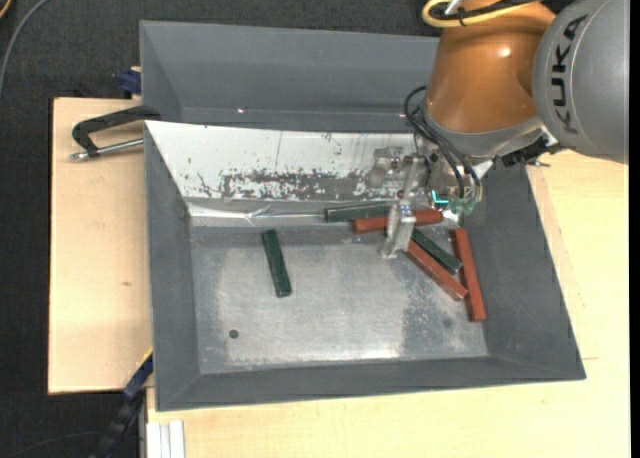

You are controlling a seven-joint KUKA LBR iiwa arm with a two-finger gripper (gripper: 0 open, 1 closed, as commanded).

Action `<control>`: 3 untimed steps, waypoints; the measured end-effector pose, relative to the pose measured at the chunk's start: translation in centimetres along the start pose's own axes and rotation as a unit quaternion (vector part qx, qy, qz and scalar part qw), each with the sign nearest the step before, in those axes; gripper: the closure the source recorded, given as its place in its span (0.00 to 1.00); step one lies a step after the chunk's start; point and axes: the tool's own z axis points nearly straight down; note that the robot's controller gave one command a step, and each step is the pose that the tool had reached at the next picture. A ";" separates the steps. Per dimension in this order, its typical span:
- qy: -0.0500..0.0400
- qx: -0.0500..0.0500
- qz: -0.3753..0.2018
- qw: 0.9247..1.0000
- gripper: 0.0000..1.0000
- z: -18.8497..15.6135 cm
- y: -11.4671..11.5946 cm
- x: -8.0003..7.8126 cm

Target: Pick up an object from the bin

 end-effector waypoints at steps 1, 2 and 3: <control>0.000 0.002 -0.032 0.999 0.00 5.9 -7.9 1.7; -0.001 0.001 -0.011 1.000 0.00 8.5 -15.0 5.6; -0.004 0.000 0.036 0.999 0.00 13.9 -17.3 3.7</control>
Offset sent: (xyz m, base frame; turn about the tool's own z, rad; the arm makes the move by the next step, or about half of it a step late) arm -0.0163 -0.0736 -0.0564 -0.0717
